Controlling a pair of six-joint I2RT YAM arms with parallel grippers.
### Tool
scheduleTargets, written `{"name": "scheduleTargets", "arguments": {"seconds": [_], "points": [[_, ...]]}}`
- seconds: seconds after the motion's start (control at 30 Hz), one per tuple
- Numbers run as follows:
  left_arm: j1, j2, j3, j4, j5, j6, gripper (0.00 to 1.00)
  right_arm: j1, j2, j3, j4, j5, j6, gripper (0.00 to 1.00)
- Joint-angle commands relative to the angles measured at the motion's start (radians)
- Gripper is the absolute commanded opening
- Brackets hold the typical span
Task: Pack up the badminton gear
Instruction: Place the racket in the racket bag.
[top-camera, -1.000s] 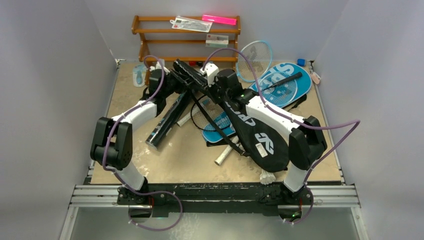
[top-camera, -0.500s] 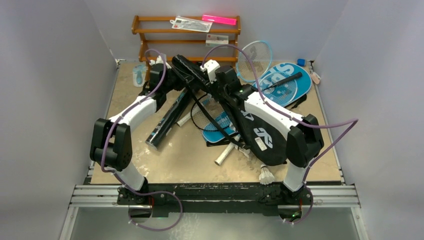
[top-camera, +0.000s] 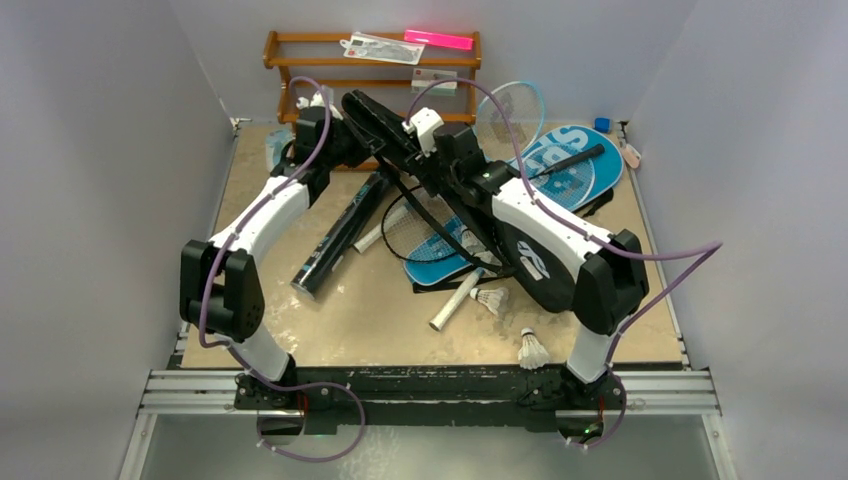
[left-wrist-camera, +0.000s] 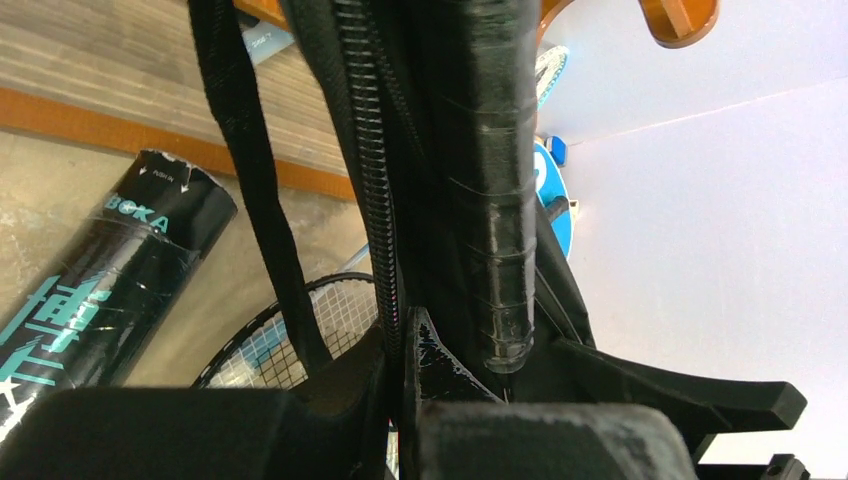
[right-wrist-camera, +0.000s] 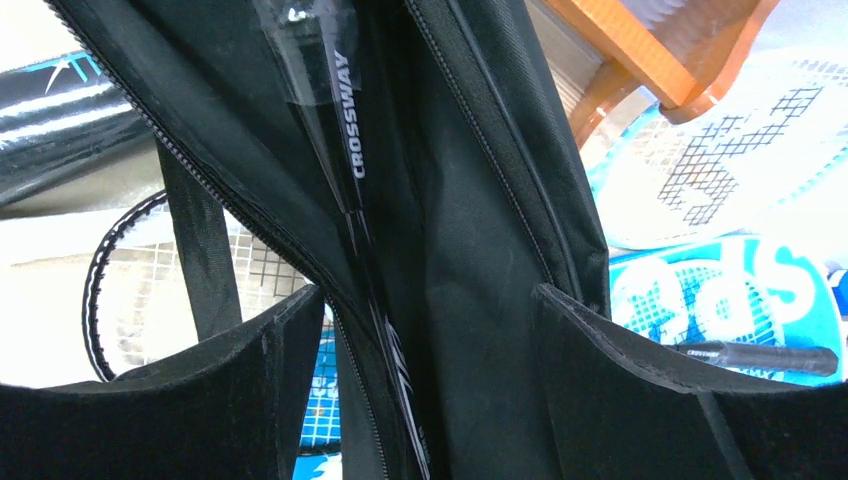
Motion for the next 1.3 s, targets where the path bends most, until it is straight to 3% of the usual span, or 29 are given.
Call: {"name": "scheduleTargets", "arguments": {"seconds": [0.0,0.13,0.23,0.3,0.47,0.53,0.67,0.7,0.8,0.87,1.0,1.2,1.27], "points": [[0.006,-0.008,0.107,-0.067,-0.021,0.086,0.00,-0.030,-0.051,0.032,0.015,0.032,-0.029,0.75],[0.006,0.014,0.160,-0.105,0.009,0.098,0.00,-0.061,-0.099,0.029,0.000,-0.158,0.009,0.72],[0.006,0.027,0.203,-0.140,0.028,0.110,0.00,-0.083,-0.097,0.046,-0.026,-0.189,0.023,0.61],[0.006,0.028,0.224,-0.158,0.029,0.120,0.00,-0.094,-0.085,0.057,-0.048,-0.205,0.027,0.60],[0.006,0.040,0.269,-0.207,0.029,0.141,0.00,-0.124,-0.089,0.061,-0.064,-0.305,0.041,0.37],[0.006,0.039,0.280,-0.211,0.045,0.138,0.00,-0.125,-0.081,0.063,-0.072,-0.307,0.024,0.34],[0.008,0.027,0.293,-0.218,0.078,0.140,0.00,-0.124,-0.073,0.067,-0.091,-0.338,0.002,0.36],[0.008,0.028,0.299,-0.222,0.079,0.146,0.00,-0.125,-0.080,0.063,-0.091,-0.353,0.002,0.40],[0.008,0.032,0.300,-0.221,0.088,0.152,0.00,-0.124,-0.125,0.039,-0.051,-0.371,0.014,0.66],[0.008,0.040,0.297,-0.211,0.112,0.144,0.00,-0.123,-0.152,0.032,-0.020,-0.366,0.004,0.71],[0.008,0.046,0.283,-0.190,0.137,0.124,0.00,-0.114,-0.171,0.038,0.009,-0.332,-0.074,0.74],[0.008,0.050,0.281,-0.202,0.119,0.115,0.00,-0.113,-0.240,0.016,0.083,-0.424,-0.069,0.67],[0.009,0.054,0.286,-0.209,0.119,0.109,0.00,-0.114,-0.221,0.049,0.053,-0.429,-0.096,0.71]]}}
